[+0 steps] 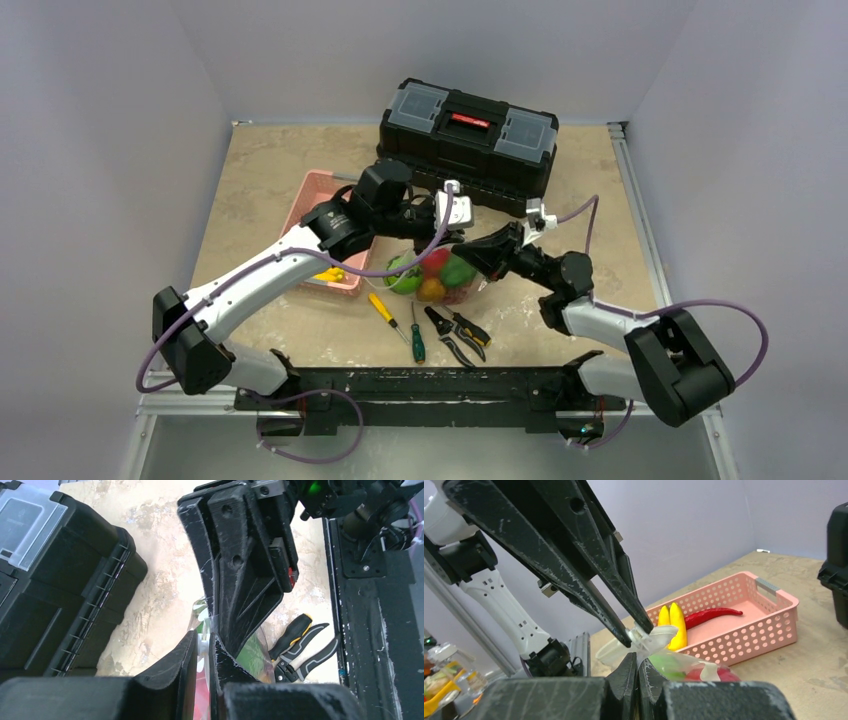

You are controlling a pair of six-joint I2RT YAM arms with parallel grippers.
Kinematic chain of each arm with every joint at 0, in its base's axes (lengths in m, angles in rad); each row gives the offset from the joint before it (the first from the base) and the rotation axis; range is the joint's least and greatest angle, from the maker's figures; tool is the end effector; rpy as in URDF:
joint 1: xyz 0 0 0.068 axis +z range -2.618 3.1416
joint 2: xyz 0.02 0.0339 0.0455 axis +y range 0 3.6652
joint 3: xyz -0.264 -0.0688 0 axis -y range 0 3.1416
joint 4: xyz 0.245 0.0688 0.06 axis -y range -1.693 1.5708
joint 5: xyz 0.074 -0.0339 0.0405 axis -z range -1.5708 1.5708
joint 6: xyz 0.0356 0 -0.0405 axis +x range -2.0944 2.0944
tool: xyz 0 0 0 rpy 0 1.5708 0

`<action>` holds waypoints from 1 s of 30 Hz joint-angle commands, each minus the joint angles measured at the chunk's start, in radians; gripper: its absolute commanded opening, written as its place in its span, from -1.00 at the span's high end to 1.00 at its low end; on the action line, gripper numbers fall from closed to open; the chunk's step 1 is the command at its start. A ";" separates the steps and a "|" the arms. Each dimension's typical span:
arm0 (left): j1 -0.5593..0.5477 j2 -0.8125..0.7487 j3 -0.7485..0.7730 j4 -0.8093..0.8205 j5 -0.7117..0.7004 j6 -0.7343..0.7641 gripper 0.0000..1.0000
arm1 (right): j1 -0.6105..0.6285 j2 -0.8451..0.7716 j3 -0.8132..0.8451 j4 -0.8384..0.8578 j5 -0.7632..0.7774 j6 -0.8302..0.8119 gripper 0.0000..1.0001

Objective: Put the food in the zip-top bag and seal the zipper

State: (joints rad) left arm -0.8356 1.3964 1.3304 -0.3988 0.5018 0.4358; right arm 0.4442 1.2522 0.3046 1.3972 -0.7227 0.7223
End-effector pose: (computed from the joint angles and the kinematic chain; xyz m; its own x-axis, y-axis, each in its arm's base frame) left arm 0.1997 -0.2464 0.3700 0.1237 0.4150 -0.9014 0.9778 0.1036 0.1819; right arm 0.1883 0.1157 0.2441 -0.2742 0.4186 -0.8658 -0.9048 0.1926 0.3797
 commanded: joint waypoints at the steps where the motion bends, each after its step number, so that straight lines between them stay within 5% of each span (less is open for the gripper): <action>1: 0.043 0.015 0.044 -0.046 0.041 -0.058 1.00 | -0.001 -0.075 -0.012 0.042 0.096 0.018 1.00; 15: 0.047 -0.025 0.040 -0.070 0.163 -0.077 1.00 | -0.031 -0.173 -0.040 -0.057 0.192 -0.009 1.00; 30: 0.068 -0.011 0.041 -0.093 0.048 -0.071 1.00 | -0.081 -0.191 -0.049 0.006 0.140 0.069 1.00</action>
State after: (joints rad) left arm -0.7856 1.3987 1.3521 -0.4381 0.5823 0.3771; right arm 0.3843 1.0904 0.2497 1.3136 -0.6121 0.7856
